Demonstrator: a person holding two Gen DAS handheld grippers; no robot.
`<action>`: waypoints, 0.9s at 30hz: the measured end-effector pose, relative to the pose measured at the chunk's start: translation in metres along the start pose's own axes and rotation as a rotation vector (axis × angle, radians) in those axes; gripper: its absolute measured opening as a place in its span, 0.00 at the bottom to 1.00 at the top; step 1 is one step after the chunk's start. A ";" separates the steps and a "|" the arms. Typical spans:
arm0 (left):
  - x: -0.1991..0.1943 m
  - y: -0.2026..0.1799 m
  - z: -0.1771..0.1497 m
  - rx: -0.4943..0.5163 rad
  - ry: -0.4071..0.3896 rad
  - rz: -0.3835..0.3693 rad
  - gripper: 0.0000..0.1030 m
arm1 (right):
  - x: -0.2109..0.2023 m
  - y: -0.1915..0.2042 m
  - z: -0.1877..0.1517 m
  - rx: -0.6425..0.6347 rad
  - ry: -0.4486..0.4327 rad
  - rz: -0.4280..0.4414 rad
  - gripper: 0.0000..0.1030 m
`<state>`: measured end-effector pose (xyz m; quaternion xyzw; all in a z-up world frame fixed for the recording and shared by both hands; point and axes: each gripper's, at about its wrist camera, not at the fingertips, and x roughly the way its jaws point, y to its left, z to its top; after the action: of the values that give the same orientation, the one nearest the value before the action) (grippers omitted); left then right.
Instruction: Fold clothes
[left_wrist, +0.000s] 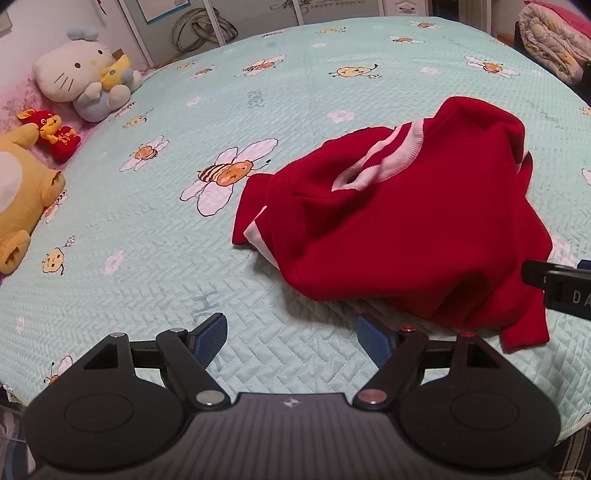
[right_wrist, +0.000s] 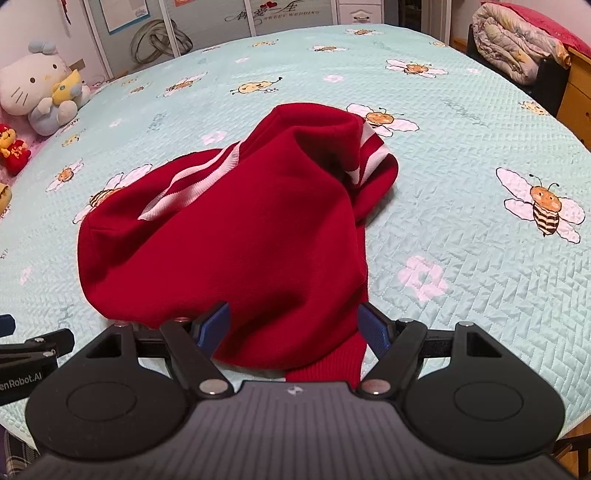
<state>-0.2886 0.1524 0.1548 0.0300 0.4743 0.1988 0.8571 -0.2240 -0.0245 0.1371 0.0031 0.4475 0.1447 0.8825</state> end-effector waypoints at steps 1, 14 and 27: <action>0.000 0.000 0.000 -0.001 -0.001 0.004 0.78 | 0.000 0.000 0.000 -0.001 0.000 0.001 0.73; 0.002 0.005 -0.002 -0.033 -0.026 -0.074 0.78 | 0.003 0.002 -0.002 0.000 0.008 0.004 0.73; 0.014 0.001 -0.001 -0.014 -0.017 -0.077 0.78 | 0.009 0.003 -0.004 -0.012 0.024 -0.013 0.73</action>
<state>-0.2836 0.1584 0.1432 0.0073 0.4662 0.1687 0.8684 -0.2223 -0.0198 0.1278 -0.0066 0.4571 0.1418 0.8780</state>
